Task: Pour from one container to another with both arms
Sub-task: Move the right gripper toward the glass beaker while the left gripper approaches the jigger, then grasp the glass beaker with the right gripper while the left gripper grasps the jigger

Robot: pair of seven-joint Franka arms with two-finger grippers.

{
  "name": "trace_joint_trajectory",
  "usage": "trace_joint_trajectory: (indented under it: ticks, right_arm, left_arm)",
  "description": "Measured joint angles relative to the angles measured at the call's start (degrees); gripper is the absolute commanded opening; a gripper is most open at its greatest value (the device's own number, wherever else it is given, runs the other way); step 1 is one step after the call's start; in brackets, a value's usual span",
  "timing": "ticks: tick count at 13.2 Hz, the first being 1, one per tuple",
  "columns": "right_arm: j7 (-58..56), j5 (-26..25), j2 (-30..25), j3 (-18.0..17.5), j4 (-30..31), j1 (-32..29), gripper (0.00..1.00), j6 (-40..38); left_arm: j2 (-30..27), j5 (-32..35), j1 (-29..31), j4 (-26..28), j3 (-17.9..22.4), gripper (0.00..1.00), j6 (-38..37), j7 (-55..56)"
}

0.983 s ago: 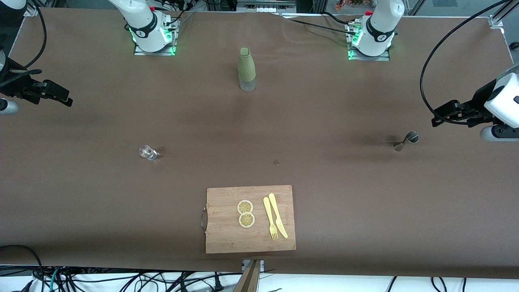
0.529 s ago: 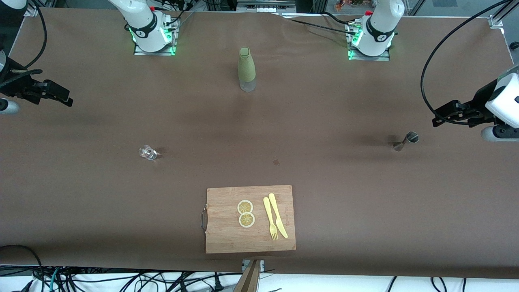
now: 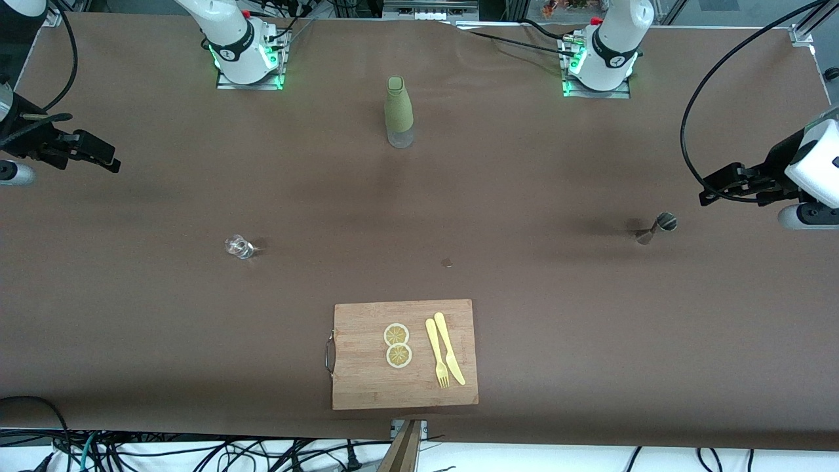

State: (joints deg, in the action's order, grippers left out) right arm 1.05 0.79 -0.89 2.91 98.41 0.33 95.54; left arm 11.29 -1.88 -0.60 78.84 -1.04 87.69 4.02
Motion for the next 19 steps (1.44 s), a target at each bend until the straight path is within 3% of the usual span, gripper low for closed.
trace_joint_trajectory:
  ticks: [3,5,7,9,15,19]
  right_arm:
    - [0.0,0.0,0.8,0.0,0.0,0.0,0.99,0.0]
    - [0.0,0.0,1.3,0.0,0.0,0.0,0.99,0.0]
    - [-0.8,0.0,1.6,0.1,0.0,0.0,0.99,0.0]
    - [-4.6,0.0,1.9,0.4,0.0,-0.2,0.99,0.0]
    - [-31.6,0.2,6.2,2.9,0.0,-0.9,0.99,-0.1]
    - [-52.8,9.6,11.1,4.4,0.0,-3.5,0.99,0.1]
  left_arm:
    - [0.1,0.0,0.7,0.0,0.1,1.0,0.0,-2.0]
    - [0.8,-0.3,2.5,0.0,0.3,1.0,0.0,-9.0]
    - [1.6,-5.2,5.7,0.1,1.7,1.0,-0.2,-18.0]
    - [2.4,-11.6,7.9,0.4,6.1,1.0,-0.7,-29.5]
    - [6.9,-28.5,9.0,2.6,18.4,1.0,-8.7,-62.9]
    - [14.2,-38.7,14.7,5.4,21.5,1.0,-14.0,-86.2]
